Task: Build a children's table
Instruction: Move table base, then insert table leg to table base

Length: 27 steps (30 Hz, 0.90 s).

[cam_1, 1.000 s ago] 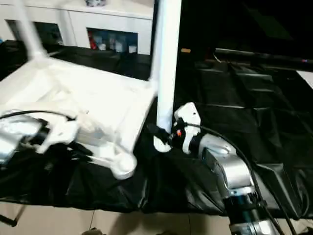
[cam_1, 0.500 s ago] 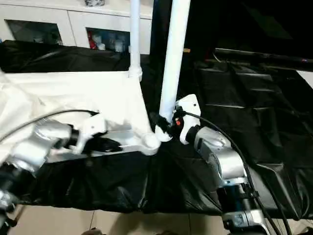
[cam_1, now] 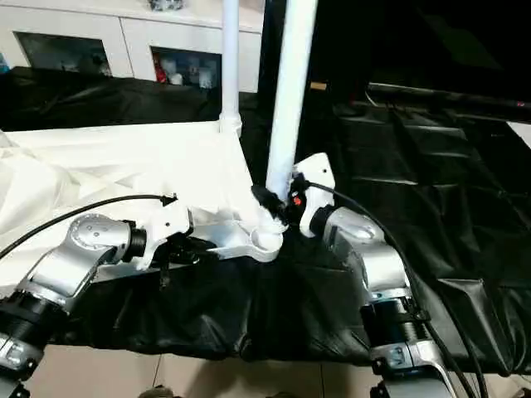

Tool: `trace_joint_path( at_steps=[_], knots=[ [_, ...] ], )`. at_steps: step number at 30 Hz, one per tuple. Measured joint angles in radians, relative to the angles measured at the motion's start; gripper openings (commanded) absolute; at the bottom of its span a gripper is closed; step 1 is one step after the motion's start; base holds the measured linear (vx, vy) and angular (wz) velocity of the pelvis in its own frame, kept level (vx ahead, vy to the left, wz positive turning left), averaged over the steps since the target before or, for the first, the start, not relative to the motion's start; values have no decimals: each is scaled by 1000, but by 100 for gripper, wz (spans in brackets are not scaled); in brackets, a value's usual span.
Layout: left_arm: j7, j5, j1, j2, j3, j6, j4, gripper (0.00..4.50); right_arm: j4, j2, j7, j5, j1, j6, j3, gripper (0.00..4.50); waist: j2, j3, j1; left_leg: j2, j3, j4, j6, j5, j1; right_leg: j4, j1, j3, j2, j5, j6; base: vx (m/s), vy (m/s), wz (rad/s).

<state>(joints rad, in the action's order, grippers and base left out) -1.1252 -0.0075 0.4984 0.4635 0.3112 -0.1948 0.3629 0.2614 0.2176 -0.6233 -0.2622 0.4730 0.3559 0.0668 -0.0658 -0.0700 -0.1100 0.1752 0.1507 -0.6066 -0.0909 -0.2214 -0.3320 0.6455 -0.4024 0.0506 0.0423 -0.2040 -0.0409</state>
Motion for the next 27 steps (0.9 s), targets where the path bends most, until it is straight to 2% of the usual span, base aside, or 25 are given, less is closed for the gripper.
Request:
trace_joint_path(
  at_steps=[10, 11, 14, 15, 27],
  knots=[
    [-47, -38, 42, -7, -21, 29, 99, 71, 19, 0, -35, 0, 1, -12, 15, 189, 0, 0, -1, 0, 0, 2, -1, 2, 0, 0, 0, 0, 0, 0, 0, 0, 0, 0],
    [-53, -38, 49, -7, -20, 37, 113, 42, 19, 1, -39, 0, 1, -12, 19, 189, 0, 0, -1, 0, 0, 2, -1, 2, 0, 0, 0, 0, 0, 0, 0, 0, 0, 0],
    [-73, -34, 57, -3, -10, 55, 126, 30, 19, 3, -43, 1, 1, -12, 21, 189, 0, 0, -1, 0, 0, 2, -1, 2, 0, 0, 0, 0, 0, 0, 0, 0, 0, 0],
    [-76, -33, 58, -2, -8, 58, 127, 7, 19, 4, -44, 1, 1, -12, 21, 189, 0, 0, 0, 0, 0, 2, -1, 2, 0, 0, 0, 0, 0, 0, 0, 0, 0, 0],
    [-91, -26, 64, 5, 0, 81, 146, 0, 27, 20, -82, 3, 1, -12, 25, 189, 0, 0, -1, 0, 0, 4, -2, 5, 0, 0, 0, 1, 0, 1, -1, 0, 0, 0]
  ],
)
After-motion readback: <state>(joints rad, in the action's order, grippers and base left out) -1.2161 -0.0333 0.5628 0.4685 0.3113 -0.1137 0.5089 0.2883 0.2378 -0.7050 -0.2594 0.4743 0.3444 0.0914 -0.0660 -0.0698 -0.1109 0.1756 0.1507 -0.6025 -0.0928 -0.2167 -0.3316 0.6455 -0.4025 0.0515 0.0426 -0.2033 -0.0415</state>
